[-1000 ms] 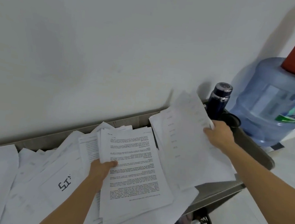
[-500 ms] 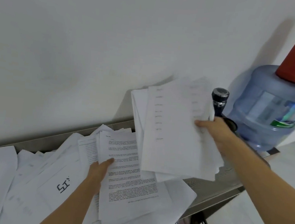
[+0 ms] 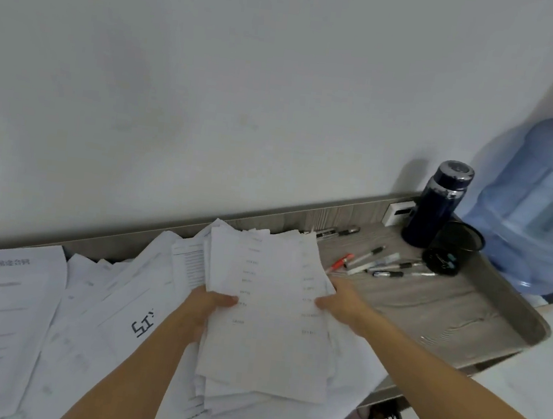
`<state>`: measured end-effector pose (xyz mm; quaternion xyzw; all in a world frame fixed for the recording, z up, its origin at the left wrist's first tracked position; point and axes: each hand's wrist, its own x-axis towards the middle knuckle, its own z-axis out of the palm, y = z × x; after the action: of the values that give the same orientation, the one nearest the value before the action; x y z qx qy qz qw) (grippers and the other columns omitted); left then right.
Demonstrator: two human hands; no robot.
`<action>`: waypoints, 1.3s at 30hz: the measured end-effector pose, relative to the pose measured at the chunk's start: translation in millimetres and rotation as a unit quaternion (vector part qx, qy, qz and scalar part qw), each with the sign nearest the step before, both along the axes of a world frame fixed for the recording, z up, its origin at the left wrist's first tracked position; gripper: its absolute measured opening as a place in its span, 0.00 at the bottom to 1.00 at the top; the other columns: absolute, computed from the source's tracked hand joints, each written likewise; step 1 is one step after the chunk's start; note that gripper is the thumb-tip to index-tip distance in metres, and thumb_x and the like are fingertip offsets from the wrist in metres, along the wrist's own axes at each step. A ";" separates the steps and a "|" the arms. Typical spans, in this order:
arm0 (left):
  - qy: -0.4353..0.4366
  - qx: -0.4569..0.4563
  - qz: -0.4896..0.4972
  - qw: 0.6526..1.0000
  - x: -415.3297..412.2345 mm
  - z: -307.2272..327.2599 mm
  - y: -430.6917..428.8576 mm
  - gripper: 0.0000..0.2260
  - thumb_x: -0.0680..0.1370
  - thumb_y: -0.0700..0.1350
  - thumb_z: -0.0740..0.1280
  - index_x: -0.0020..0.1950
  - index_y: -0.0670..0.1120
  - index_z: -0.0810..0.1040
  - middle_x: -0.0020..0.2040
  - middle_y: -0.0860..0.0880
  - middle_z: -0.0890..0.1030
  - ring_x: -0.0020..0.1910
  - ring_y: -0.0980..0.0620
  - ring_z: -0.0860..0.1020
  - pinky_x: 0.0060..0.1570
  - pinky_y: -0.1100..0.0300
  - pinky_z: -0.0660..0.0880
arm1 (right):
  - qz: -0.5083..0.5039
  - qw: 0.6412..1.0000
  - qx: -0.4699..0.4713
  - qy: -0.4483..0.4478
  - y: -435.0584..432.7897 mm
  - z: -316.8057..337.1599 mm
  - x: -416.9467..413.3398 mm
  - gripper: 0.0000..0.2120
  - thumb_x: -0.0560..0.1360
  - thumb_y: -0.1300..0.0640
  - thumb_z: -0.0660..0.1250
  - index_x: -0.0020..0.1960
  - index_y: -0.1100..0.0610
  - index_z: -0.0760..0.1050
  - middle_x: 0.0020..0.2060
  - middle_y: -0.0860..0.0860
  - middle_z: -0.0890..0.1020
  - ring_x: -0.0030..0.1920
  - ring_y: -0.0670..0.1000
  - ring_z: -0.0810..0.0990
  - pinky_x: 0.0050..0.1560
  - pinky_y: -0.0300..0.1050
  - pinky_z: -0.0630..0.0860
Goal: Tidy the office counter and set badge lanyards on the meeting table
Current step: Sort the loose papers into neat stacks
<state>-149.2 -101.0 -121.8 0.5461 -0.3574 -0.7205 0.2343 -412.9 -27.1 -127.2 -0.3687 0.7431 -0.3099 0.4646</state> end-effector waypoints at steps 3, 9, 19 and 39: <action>0.009 -0.071 -0.034 0.997 -1.9 20.9 1.1 0.17 0.71 0.30 0.71 0.59 0.36 0.78 0.55 0.37 0.83 0.50 0.37 0.83 0.50 0.42 0.80 | -0.015 0.996 -0.027 -0.083 5.2 15.5 -14.7 0.17 0.73 0.67 0.72 0.61 0.64 0.78 0.53 0.58 0.84 0.50 0.57 0.84 0.52 0.54 0.82; 0.124 -0.223 -0.053 0.966 -0.8 108.5 -0.4 0.21 0.67 0.35 0.74 0.60 0.38 0.79 0.56 0.41 0.83 0.55 0.42 0.82 0.56 0.46 0.78 | 0.046 0.959 -0.157 -0.233 -2.0 99.0 -28.8 0.34 0.57 0.48 0.84 0.60 0.55 0.80 0.60 0.59 0.81 0.62 0.65 0.78 0.62 0.71 0.71; 0.061 -0.327 -0.072 0.940 15.5 119.8 1.7 0.24 0.67 0.36 0.77 0.62 0.43 0.78 0.56 0.44 0.83 0.56 0.45 0.81 0.54 0.50 0.80 | 0.137 0.965 -0.194 -0.116 -14.9 128.3 -16.2 0.21 0.67 0.59 0.78 0.60 0.55 0.80 0.53 0.51 0.85 0.54 0.52 0.84 0.55 0.52 0.80; 0.082 -0.321 -0.024 0.943 4.8 125.0 12.3 0.16 0.68 0.36 0.77 0.54 0.42 0.82 0.51 0.44 0.85 0.51 0.43 0.83 0.50 0.47 0.80 | 0.042 0.947 -0.248 -0.198 -9.7 118.3 23.9 0.12 0.72 0.64 0.72 0.56 0.62 0.81 0.51 0.58 0.85 0.53 0.60 0.84 0.53 0.54 0.81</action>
<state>-144.4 -88.7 3.1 0.3723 -0.5627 -0.6149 0.4083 -389.0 -36.8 -9.0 -0.4343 0.5195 -0.5317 0.5087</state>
